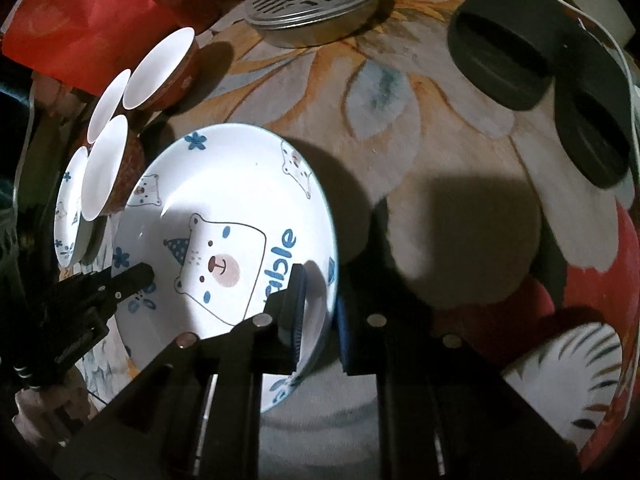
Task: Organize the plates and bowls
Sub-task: 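Grasp the bear plate rim with the right gripper and lift it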
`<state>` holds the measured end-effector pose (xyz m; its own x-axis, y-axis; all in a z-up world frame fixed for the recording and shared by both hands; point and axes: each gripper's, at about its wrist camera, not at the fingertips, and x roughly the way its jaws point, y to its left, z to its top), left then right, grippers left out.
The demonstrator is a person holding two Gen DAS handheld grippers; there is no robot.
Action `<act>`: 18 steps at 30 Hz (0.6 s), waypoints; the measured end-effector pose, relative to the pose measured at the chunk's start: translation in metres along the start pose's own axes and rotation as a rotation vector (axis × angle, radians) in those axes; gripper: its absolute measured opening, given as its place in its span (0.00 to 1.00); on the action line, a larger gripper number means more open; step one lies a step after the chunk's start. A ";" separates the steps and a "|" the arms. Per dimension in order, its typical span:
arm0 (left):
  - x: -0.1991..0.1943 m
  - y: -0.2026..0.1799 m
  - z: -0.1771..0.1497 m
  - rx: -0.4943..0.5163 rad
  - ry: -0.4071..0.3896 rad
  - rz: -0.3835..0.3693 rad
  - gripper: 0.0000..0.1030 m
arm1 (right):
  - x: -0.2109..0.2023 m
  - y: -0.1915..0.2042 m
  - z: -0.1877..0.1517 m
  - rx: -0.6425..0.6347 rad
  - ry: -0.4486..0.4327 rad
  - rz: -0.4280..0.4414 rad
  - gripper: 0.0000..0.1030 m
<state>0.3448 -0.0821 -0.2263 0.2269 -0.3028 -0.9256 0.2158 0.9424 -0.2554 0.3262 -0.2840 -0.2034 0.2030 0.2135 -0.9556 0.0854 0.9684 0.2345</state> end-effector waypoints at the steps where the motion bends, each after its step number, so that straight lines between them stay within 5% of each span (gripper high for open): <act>1: -0.002 -0.002 -0.001 0.008 -0.003 -0.003 0.19 | -0.004 -0.003 -0.003 0.003 -0.001 0.001 0.14; 18: -0.031 -0.082 -0.009 0.223 -0.046 -0.067 0.19 | -0.066 -0.055 -0.043 0.121 -0.081 -0.021 0.13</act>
<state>0.3116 -0.1486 -0.1797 0.2467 -0.3741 -0.8940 0.4349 0.8671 -0.2428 0.2664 -0.3461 -0.1610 0.2779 0.1771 -0.9441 0.2065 0.9489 0.2388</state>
